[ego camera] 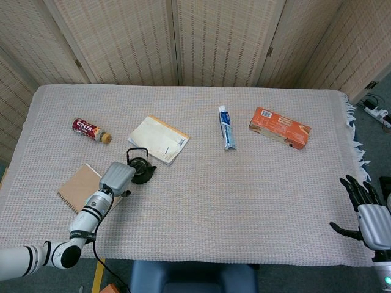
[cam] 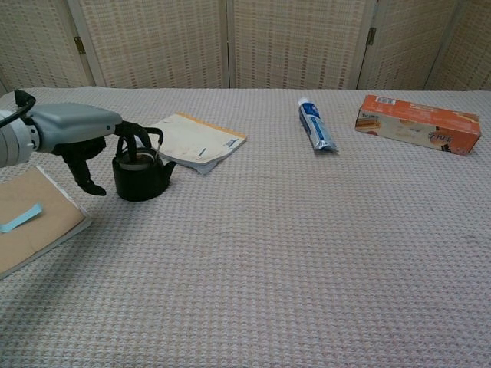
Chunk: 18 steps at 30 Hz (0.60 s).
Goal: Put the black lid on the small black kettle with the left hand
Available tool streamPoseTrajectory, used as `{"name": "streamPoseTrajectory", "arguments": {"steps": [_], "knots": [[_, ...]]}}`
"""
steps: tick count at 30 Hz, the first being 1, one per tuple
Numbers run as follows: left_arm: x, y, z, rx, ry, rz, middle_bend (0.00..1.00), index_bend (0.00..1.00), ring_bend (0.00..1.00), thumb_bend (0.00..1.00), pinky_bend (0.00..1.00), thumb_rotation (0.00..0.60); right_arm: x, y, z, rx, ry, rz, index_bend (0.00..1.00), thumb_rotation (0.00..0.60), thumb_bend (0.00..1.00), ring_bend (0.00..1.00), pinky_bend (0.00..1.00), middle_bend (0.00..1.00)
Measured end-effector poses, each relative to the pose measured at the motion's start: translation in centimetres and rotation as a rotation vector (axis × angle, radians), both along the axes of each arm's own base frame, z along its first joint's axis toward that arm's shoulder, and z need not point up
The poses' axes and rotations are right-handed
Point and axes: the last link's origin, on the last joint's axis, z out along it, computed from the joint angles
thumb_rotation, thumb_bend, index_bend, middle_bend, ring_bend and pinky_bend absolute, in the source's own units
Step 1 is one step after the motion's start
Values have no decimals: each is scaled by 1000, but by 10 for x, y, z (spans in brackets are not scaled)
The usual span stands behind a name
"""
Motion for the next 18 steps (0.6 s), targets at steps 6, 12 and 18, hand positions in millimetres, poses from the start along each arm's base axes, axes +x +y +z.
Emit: {"name": "streamPoseTrajectory", "arguments": {"steps": [6,12,18], "knots": [[-3,-5,0,-10,2,9,273,177,778,161,777,600,0,0,0,1,0,1,43,600,0,124,21,47],[-3,-2,-3,-5,-6,10,273,178,777,161,777,600,0,1,0,0,0,1,42,600,0,125,21,47],[0,1,10,45,-60,13,273,192,620,157,754,600,-1,0,2,-2,4,-4,43,600,0,124,21,48]]}}
